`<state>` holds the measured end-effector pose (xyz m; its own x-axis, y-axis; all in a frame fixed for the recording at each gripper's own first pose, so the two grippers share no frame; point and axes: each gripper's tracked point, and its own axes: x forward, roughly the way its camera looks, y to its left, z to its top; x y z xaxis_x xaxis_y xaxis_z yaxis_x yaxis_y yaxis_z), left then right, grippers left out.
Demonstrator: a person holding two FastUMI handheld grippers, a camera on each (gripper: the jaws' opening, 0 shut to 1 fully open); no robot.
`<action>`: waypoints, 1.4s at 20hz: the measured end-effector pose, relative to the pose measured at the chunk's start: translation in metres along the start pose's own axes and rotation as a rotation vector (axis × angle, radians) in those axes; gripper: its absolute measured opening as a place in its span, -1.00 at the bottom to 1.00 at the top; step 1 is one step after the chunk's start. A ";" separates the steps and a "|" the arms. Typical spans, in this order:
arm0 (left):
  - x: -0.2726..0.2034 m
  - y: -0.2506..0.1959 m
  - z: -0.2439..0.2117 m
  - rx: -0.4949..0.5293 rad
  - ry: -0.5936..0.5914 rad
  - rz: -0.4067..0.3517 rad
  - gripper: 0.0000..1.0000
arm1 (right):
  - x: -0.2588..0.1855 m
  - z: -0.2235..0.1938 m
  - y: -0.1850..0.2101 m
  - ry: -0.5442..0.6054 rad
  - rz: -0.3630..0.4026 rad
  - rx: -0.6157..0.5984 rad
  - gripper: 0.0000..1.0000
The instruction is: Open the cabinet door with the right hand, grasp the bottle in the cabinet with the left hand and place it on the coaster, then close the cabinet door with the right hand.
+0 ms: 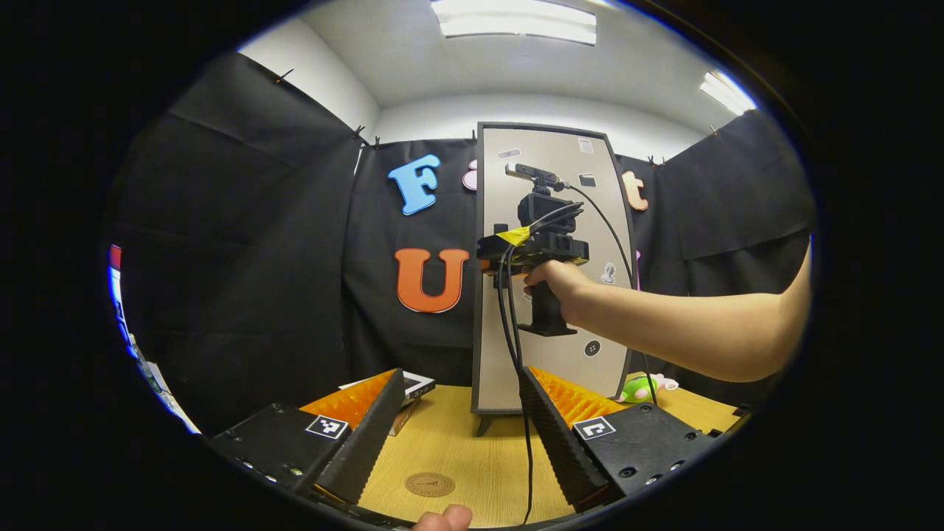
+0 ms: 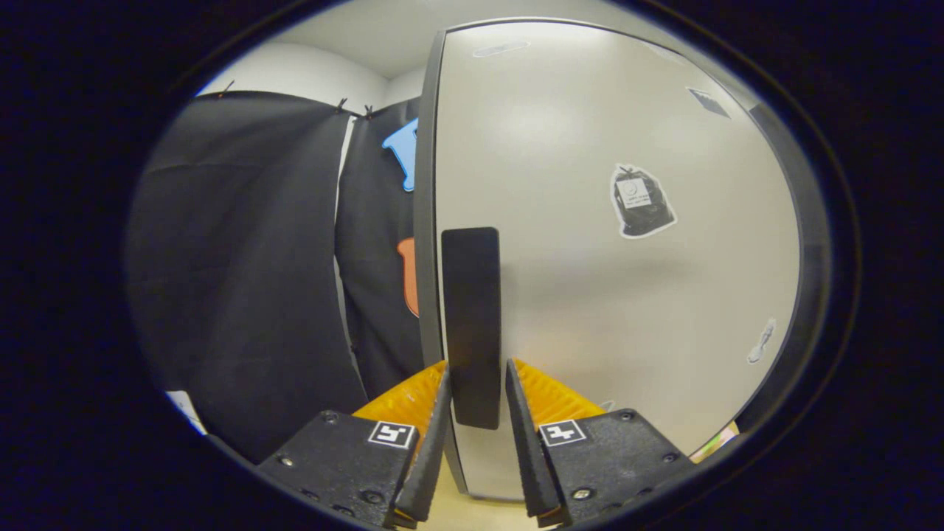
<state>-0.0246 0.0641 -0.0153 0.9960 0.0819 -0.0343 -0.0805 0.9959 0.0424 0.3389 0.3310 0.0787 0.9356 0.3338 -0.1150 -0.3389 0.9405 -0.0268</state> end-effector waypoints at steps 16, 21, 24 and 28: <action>-0.010 0.007 0.000 0.003 -0.011 0.005 0.89 | -0.042 -0.002 0.007 0.007 0.085 -0.063 -0.61; -0.010 0.000 -0.001 -0.027 -0.006 -0.007 0.90 | -0.118 -0.011 0.001 -0.021 0.161 -0.056 -0.66; -0.010 -0.002 0.003 -0.035 -0.009 -0.007 0.90 | -0.151 -0.012 -0.007 -0.018 0.179 -0.054 -0.67; -0.012 -0.004 0.003 -0.021 -0.011 -0.004 0.89 | -0.189 -0.013 -0.019 -0.020 0.189 -0.042 -0.66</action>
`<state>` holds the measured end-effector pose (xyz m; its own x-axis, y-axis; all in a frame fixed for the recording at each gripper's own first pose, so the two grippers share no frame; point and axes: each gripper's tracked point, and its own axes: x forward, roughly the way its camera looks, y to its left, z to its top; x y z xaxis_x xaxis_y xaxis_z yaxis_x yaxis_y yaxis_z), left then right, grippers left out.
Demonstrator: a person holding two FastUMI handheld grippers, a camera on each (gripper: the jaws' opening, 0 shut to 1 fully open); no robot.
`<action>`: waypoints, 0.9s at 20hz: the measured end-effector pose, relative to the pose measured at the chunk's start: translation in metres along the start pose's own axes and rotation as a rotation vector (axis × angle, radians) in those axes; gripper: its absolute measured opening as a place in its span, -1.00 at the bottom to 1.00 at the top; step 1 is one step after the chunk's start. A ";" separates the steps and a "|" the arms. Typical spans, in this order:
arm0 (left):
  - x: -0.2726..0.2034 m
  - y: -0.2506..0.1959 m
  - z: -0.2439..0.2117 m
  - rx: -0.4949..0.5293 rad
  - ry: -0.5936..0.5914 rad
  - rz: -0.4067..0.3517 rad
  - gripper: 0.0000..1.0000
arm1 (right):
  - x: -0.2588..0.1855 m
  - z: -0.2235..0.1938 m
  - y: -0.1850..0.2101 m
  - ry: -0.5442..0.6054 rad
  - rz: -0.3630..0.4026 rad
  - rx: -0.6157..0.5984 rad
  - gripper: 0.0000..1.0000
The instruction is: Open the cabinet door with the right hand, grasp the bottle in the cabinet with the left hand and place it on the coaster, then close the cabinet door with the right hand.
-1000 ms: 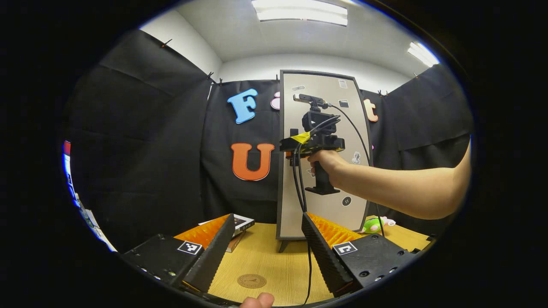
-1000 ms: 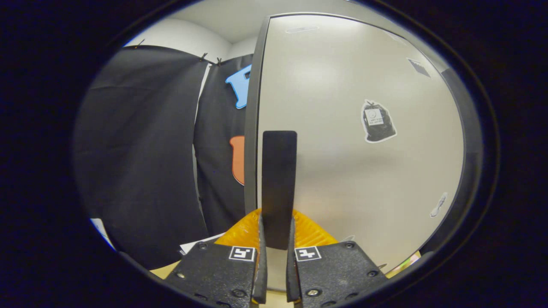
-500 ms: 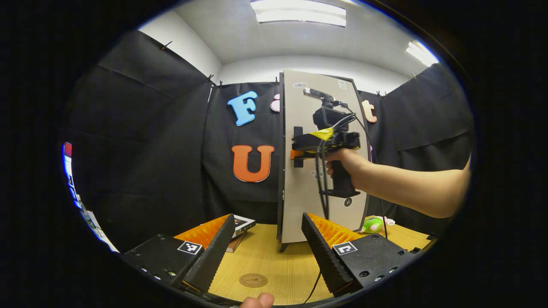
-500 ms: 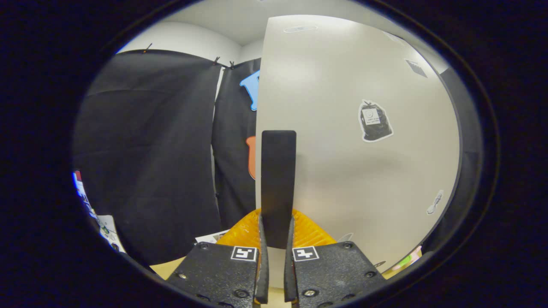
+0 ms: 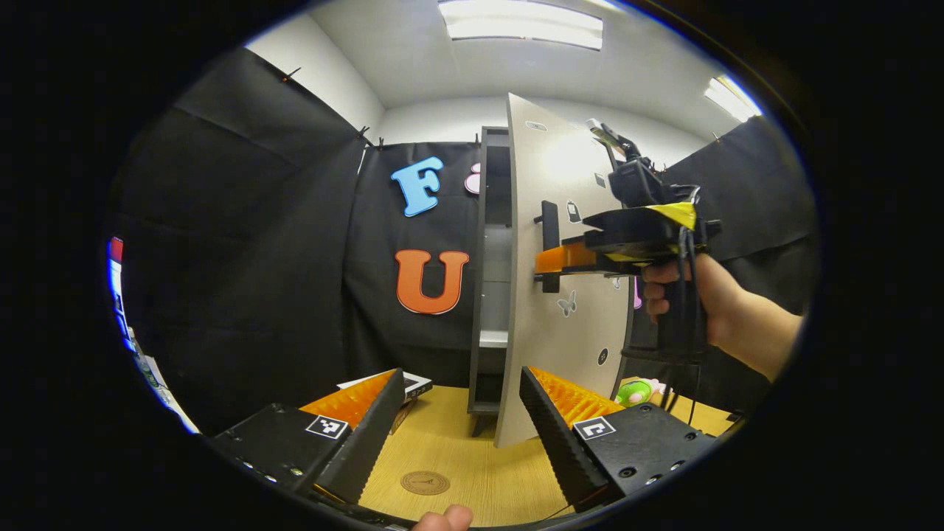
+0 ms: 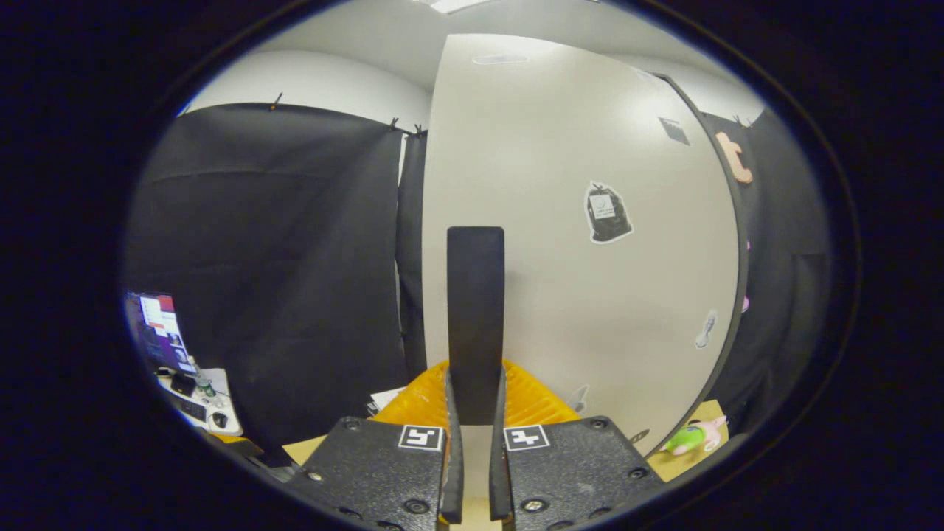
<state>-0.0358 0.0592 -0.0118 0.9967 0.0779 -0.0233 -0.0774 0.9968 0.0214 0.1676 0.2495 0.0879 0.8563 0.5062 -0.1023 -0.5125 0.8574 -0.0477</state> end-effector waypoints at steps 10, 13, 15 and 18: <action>0.000 -0.026 -0.006 -0.005 0.011 -0.032 0.90 | -0.100 -0.004 -0.034 -0.005 -0.032 -0.016 -0.68; -0.001 -0.038 -0.009 0.007 0.009 -0.052 0.90 | -0.127 -0.003 -0.047 0.004 -0.065 -0.017 -0.66; -0.001 -0.048 -0.012 0.001 0.018 -0.069 0.90 | -0.141 -0.003 -0.055 -0.004 -0.107 -0.029 -0.67; -0.003 -0.067 -0.011 -0.006 0.015 -0.106 0.90 | -0.166 -0.004 -0.082 -0.027 -0.187 -0.075 -0.69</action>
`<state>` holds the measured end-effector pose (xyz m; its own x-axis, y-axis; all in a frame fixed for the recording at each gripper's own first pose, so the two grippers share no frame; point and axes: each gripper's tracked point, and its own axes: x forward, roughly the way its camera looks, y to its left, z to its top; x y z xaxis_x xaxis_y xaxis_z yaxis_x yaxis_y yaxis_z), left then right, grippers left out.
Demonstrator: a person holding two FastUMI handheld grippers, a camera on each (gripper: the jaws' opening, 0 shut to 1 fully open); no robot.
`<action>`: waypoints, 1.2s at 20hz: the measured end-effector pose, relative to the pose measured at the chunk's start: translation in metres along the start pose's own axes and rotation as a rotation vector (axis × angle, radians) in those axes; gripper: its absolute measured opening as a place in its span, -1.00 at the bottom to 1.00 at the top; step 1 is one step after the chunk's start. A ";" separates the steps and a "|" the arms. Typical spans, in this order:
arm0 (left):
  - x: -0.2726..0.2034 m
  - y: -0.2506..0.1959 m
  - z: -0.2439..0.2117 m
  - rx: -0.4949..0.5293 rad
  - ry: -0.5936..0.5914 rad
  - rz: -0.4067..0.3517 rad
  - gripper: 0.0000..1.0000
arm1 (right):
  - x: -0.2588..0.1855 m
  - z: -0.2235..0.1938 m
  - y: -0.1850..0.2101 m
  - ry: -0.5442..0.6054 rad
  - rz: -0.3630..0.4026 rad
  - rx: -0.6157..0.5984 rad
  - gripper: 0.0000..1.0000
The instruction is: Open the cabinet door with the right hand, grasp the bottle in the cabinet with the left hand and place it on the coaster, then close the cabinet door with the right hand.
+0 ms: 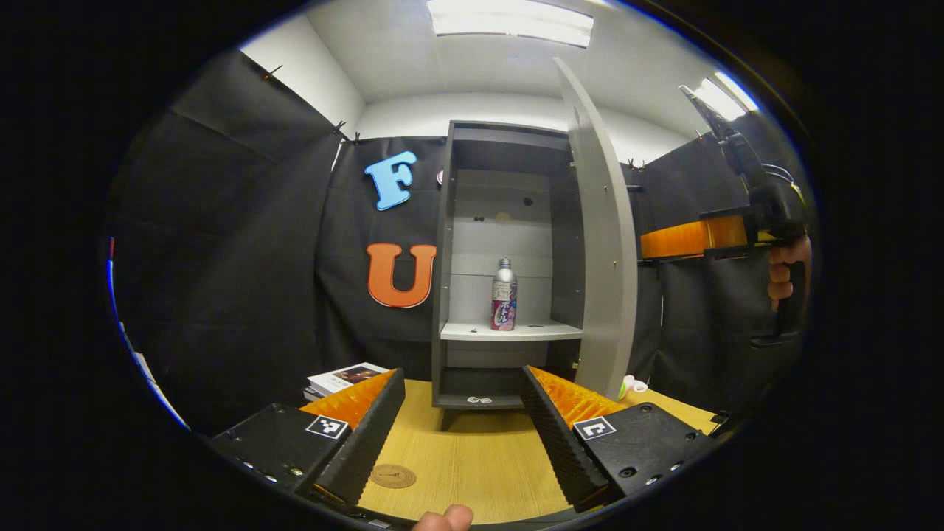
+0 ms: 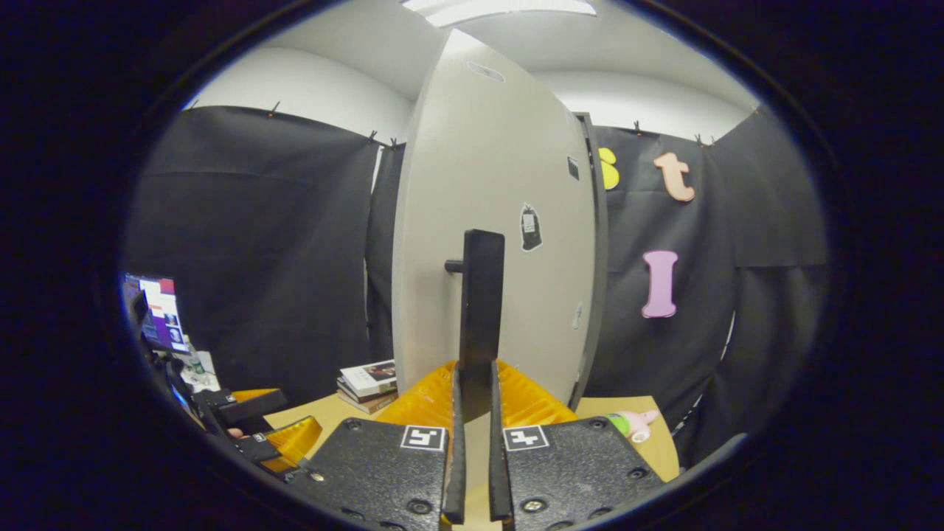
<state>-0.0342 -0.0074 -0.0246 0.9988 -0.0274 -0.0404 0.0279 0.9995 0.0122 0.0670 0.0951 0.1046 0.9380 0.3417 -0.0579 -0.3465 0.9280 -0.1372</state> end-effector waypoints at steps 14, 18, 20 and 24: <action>0.000 -0.029 -0.007 0.024 0.004 -0.072 0.90 | -0.034 -0.003 -0.085 -0.016 -0.164 0.079 -0.92; -0.003 -0.027 -0.012 0.033 0.010 -0.067 0.89 | -0.038 -0.005 -0.106 -0.017 -0.209 0.088 -0.92; -0.003 -0.028 -0.014 0.031 0.013 -0.067 0.90 | -0.040 -0.004 -0.115 -0.020 -0.224 0.099 -0.92; -0.004 -0.031 -0.016 0.030 0.013 -0.070 0.89 | -0.039 -0.004 -0.115 -0.026 -0.207 0.106 -0.93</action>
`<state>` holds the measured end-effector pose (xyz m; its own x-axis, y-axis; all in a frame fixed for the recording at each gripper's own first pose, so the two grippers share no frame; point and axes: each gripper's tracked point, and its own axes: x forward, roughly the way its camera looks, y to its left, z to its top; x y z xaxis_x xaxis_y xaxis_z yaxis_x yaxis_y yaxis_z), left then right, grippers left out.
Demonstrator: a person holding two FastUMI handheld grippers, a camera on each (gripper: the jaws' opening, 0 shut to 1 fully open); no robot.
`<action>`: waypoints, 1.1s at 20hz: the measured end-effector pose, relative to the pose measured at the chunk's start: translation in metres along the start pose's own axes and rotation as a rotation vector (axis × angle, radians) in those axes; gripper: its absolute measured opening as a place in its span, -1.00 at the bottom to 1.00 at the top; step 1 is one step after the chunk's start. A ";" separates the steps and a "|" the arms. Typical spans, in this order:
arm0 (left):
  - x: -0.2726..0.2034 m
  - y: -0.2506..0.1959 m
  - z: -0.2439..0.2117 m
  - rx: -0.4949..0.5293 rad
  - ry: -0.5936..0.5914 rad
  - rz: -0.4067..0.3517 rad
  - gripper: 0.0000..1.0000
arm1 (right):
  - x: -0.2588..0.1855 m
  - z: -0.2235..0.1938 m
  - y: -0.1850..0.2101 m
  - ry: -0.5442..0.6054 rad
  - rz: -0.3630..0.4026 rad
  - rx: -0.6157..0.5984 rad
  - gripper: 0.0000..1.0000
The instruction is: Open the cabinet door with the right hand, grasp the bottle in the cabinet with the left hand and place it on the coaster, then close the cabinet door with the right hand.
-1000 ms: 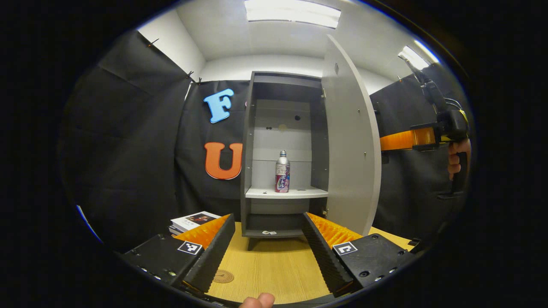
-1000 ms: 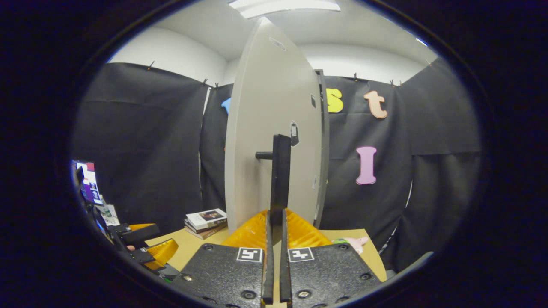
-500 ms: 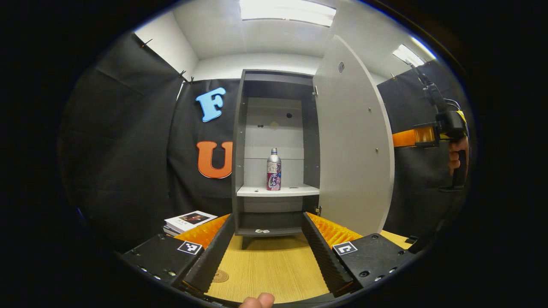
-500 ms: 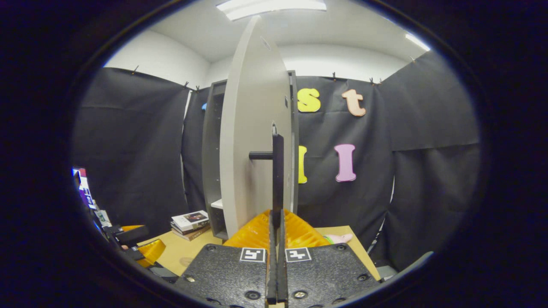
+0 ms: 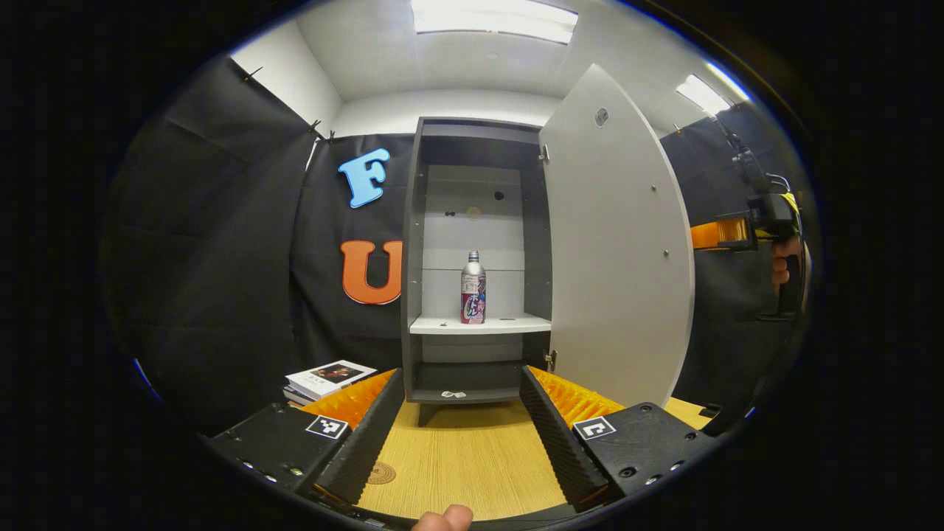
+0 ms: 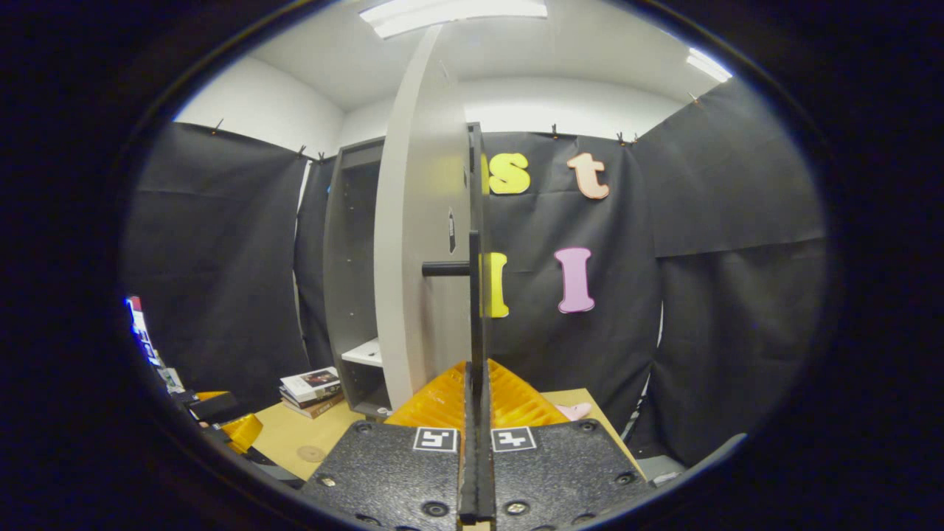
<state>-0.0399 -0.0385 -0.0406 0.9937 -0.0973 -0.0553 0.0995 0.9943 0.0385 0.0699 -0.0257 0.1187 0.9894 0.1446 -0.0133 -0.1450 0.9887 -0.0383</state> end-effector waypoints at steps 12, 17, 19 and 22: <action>0.004 -0.008 0.000 0.000 0.004 0.013 0.90 | -0.032 -0.029 -0.020 0.009 -0.051 -0.006 -0.16; 0.022 -0.015 0.010 -0.001 -0.002 -0.009 0.89 | -0.028 -0.027 -0.030 -0.009 -0.071 -0.002 0.29; 0.039 -0.014 0.026 0.006 -0.031 -0.011 0.90 | -0.030 -0.029 -0.034 -0.010 -0.073 0.010 0.51; 0.080 -0.018 0.044 0.015 -0.048 -0.031 0.89 | -0.029 -0.032 -0.040 -0.008 -0.066 0.034 0.63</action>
<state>0.0397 -0.0664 -0.0023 0.9914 -0.1303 -0.0092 0.1306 0.9901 0.0522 0.0467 -0.0710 0.0886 0.9969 0.0790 -0.0043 -0.0790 0.9969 -0.0052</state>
